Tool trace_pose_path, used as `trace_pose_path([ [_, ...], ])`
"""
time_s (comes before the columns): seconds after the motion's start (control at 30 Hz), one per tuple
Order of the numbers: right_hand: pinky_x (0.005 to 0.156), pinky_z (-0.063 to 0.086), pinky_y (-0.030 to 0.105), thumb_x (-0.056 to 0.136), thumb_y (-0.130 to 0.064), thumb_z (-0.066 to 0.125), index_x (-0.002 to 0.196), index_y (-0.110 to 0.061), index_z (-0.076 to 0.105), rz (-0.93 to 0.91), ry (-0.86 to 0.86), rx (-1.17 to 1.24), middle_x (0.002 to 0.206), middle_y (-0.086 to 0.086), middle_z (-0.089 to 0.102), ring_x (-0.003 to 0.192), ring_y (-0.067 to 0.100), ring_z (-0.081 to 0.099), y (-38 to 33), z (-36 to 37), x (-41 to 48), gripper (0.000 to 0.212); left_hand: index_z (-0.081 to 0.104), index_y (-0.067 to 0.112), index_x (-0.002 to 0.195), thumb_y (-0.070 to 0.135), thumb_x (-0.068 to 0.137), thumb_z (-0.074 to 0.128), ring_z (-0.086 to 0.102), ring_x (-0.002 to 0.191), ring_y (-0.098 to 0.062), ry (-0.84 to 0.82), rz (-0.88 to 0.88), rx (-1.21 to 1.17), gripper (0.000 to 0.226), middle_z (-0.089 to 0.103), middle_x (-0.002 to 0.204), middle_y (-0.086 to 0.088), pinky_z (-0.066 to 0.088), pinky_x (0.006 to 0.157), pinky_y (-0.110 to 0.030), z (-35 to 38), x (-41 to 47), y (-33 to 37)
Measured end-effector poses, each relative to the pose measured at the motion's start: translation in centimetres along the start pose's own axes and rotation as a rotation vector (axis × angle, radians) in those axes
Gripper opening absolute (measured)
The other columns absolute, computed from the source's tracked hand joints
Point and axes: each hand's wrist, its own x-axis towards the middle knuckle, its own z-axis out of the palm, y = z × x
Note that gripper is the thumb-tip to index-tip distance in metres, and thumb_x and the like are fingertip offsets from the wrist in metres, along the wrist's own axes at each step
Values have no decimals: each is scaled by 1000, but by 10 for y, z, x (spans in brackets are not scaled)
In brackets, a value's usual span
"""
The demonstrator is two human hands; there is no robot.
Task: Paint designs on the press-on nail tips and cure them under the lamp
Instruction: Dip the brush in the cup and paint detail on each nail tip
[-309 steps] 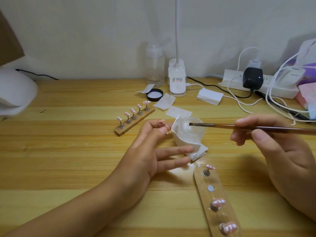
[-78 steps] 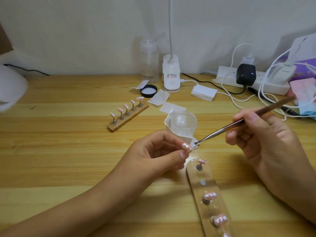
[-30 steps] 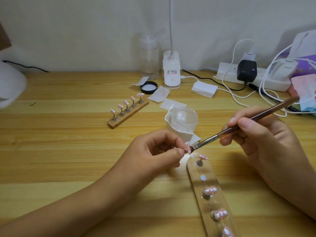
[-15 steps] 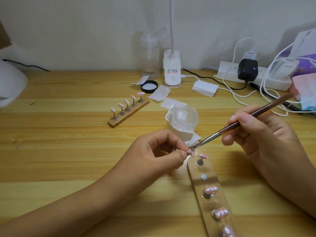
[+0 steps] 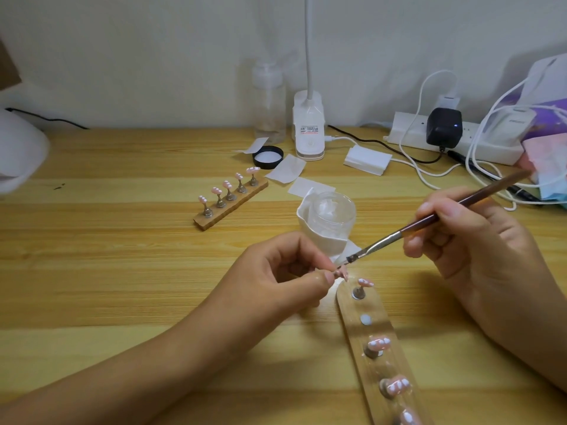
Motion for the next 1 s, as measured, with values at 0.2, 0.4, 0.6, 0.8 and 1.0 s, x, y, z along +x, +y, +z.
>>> trace_pose_path([
  [0.2,66,55,23,78,-48,74,83,-25,72,13,-56,-76,74,-1,68,66,15,67,0,2,-1,23,70,25,70,16,73,69,58,59,-3,20,4,-53,10,71,77,5,48,58,-14,1,0,0],
  [0.4,67,55,22,93,-15,46,81,-25,73,-33,36,2,69,1,69,66,13,67,2,-3,2,31,75,21,84,15,78,69,63,70,-9,-3,7,-116,11,72,77,4,52,67,-19,1,0,0],
  [0.6,65,55,21,88,-13,48,77,-24,72,-29,-34,41,68,2,67,65,13,66,-2,1,1,29,72,24,73,11,76,68,60,64,-1,8,41,-123,14,69,73,11,49,63,-13,3,0,3],
  [0.8,66,55,21,86,-18,55,79,-25,73,-28,-54,-17,72,2,68,67,15,67,-1,2,-1,20,68,19,75,10,76,67,59,63,0,-4,42,-118,9,67,69,12,48,61,-12,3,0,3],
  [1.0,64,54,21,89,-12,45,75,-25,71,-32,42,-7,71,0,65,64,14,65,0,1,2,32,67,15,78,11,76,68,60,63,-3,12,25,-133,5,67,70,8,49,63,-15,2,0,2],
])
